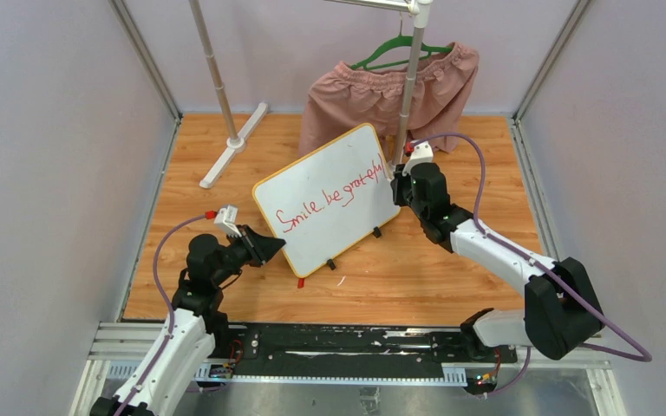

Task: Write a sentence on the whiteboard

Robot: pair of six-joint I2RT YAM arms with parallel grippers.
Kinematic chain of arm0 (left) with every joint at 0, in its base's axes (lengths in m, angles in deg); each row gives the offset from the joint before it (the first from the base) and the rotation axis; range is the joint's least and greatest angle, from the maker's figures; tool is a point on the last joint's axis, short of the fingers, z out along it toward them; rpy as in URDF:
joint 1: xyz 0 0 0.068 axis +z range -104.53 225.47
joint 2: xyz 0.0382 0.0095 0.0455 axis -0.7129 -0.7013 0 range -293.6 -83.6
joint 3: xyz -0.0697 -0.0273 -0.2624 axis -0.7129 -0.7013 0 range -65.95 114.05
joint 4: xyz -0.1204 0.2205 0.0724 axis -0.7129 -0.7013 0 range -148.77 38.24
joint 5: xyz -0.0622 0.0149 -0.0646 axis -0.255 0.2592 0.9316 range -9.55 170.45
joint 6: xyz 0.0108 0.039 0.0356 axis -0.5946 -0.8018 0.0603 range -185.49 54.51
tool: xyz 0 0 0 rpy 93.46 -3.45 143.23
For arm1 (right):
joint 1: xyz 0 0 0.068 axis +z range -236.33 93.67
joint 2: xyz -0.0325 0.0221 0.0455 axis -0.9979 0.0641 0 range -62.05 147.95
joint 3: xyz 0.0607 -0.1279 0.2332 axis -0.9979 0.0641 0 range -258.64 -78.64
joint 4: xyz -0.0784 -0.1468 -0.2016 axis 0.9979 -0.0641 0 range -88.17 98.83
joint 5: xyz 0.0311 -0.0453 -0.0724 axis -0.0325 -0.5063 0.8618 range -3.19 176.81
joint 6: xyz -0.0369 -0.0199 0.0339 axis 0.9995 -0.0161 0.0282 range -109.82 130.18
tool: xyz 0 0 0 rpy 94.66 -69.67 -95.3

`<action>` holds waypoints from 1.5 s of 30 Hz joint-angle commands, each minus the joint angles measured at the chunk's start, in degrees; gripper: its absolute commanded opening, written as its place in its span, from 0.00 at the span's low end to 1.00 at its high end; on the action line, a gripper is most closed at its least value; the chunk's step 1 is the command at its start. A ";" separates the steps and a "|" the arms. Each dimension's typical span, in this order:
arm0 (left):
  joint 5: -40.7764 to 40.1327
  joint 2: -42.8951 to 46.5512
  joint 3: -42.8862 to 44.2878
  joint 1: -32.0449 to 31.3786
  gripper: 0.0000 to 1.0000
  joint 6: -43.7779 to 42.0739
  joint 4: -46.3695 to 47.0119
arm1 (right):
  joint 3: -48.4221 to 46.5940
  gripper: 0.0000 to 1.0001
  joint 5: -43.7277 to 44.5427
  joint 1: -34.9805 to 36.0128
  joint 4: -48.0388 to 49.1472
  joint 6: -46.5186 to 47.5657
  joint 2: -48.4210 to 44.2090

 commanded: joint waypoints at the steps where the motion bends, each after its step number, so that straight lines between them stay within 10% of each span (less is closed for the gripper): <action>1: -0.82 0.19 1.31 -0.45 0.00 -0.52 -3.04 | 0.45 0.00 0.10 0.52 -0.14 -0.15 -1.35; 40: -5.31 -0.34 2.27 -0.45 0.00 -1.76 -5.65 | 1.58 0.00 -22.77 1.31 -19.38 -4.57 -37.63; 45: -6.70 -0.49 2.28 -0.45 0.12 -1.72 -6.13 | 3.12 0.00 -23.17 1.31 -20.88 -5.20 -39.71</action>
